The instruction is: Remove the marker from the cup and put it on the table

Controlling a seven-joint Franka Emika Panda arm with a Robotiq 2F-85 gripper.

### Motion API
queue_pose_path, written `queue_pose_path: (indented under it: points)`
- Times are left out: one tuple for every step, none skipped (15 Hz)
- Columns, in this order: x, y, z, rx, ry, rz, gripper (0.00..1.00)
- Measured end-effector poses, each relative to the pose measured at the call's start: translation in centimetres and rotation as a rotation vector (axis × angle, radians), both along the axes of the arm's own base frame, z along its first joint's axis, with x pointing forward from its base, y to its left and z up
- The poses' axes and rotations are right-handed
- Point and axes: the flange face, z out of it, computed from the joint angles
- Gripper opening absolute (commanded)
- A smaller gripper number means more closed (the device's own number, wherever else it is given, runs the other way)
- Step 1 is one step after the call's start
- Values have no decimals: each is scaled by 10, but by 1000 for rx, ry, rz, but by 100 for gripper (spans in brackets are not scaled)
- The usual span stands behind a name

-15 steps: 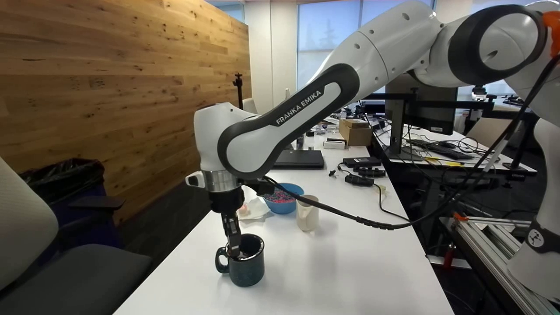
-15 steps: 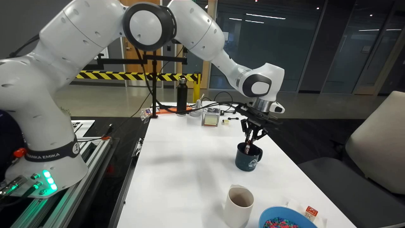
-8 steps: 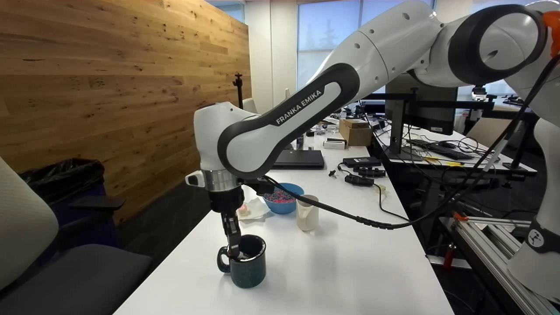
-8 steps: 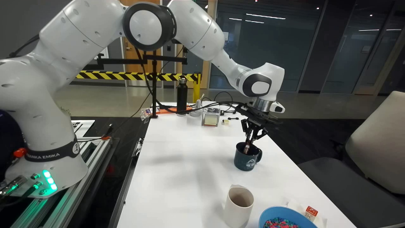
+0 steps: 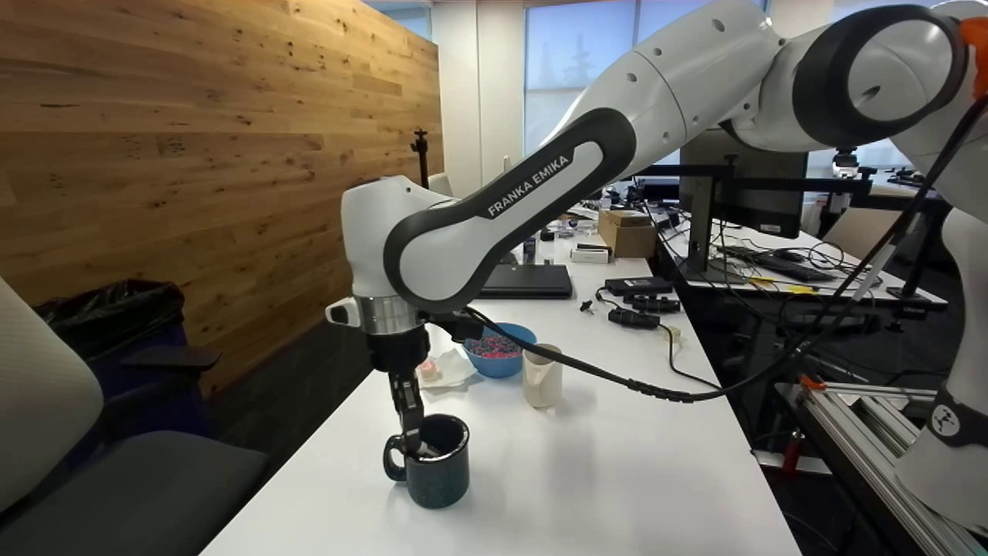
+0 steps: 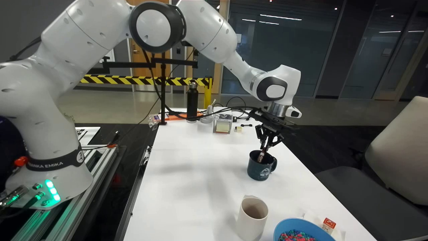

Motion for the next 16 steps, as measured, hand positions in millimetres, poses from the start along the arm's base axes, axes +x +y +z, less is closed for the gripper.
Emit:
queue_pose_path:
  points:
    - [0, 1, 3, 0, -5, 1, 5]
    - [1, 1, 9, 1, -13, 2, 5]
    - [1, 2, 15, 2, -21, 3, 5]
    - [2, 3, 22, 3, -31, 5, 5]
    - [2, 5, 31, 3, -42, 8, 5]
    - [3, 6, 39, 3, -54, 10, 5]
    - [3, 8, 48, 2, -66, 14, 5]
    - [3, 10, 56, 1, -77, 17, 5]
    - [3, 11, 63, 0, -87, 21, 5]
    - [3, 13, 70, -3, -97, 25, 5]
    - [4, 15, 76, -6, -106, 31, 5]
    - [4, 18, 81, -10, -116, 37, 5]
    - [5, 22, 87, -14, -126, 45, 5]
    - [6, 26, 92, -20, -136, 56, 5]
    - [7, 31, 96, -26, -147, 67, 5]
    - [8, 36, 101, -32, -158, 79, 5]
